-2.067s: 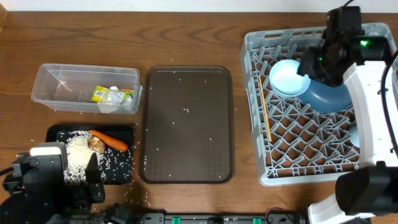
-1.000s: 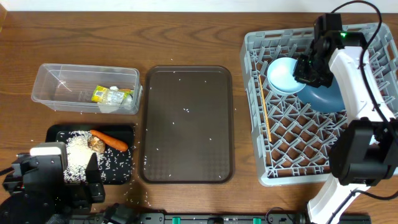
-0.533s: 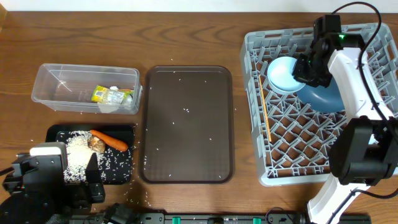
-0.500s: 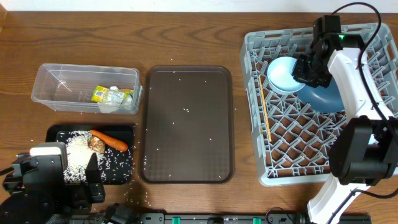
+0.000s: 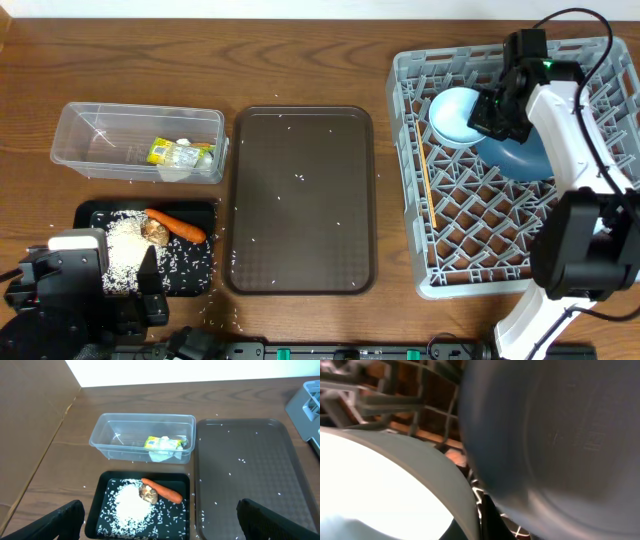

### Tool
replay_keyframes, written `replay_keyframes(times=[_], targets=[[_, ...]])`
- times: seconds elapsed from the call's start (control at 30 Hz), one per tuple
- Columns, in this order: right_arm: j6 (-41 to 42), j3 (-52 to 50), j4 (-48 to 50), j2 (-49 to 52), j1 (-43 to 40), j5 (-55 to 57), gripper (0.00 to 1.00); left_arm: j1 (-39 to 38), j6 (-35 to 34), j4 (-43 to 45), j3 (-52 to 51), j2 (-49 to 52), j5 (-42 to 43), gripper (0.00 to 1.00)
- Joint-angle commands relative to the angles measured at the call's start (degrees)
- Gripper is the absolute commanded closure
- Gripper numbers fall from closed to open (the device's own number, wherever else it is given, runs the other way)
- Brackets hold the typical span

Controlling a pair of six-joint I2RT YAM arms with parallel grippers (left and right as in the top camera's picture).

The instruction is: Sort waste into correct bins and load items into the dishwasher rack

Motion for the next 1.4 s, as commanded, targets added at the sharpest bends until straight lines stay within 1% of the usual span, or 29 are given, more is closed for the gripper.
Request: replay_keyframes(times=[0.0,0.17,0.27,0.33,0.37,0.43,0.53,0.6,0.67,0.73,0.77,0.83,1.03,1.13,1.37], targets=[[-1.5,0.6,0.3,-7.0,0.5,2.1,0.99,0.3,-0.5,-0.1,0.5,0.1,-0.5,0.02],[-1.9,0.6,-0.6,-15.9,4.5,17.6,0.99,0.3,-0.5,-0.1,0.5,0.1,-0.5,0.02],[-0.3,0.6,-3.7,-20.0,9.9,34.4,0.99,0.3,-0.5,-0.1,0.5,0.1,-0.5,0.02],[0.5,0.6,-5.7,-20.7,14.5,45.1,0.99,0.3,-0.5,-0.1,0.5,0.1,-0.5,0.02],[0.5,0.6,-6.5,-20.7,17.4,50.0,0.99,0.3,-0.5,-0.1,0.5,0.1,-0.5,0.02],[0.5,0.5,-7.2,-19.8,21.3,56.0,0.99,0.3,-0.5,-0.1,0.5,0.1,-0.5,0.02],[0.5,0.5,-7.8,-16.5,27.6,68.3,0.99,0.3,-0.5,-0.1,0.5,0.1,-0.5,0.02],[0.2,0.4,-7.8,-13.2,30.6,77.5,0.99,0.3,-0.5,-0.1,0.5,0.1,-0.5,0.02],[-1.4,0.4,-7.5,-9.5,32.2,84.2,0.99,0.3,-0.5,-0.1,0.5,0.1,-0.5,0.02],[-3.8,0.4,-6.3,-5.8,33.1,87.2,0.99,0.3,-0.5,-0.1,0.5,0.1,-0.5,0.03],[-4.7,0.5,-6.0,-4.0,33.2,88.1,0.99,0.3,-0.5,-0.1,0.5,0.1,-0.5,0.02],[-4.9,0.4,-5.9,-0.5,33.1,91.0,0.99,0.3,-0.5,-0.1,0.5,0.1,-0.5,0.02],[-9.7,0.5,-2.2,6.9,31.3,91.3,0.99,0.3,-0.5,-0.1,0.5,0.1,-0.5,0.02],[-11.6,0.5,-1.0,9.0,30.5,91.3,0.99,0.3,-0.5,-0.1,0.5,0.1,-0.5,0.02],[-12.6,0.4,-0.5,11.1,29.1,91.3,0.99,0.3,-0.5,-0.1,0.5,0.1,-0.5,0.02]])
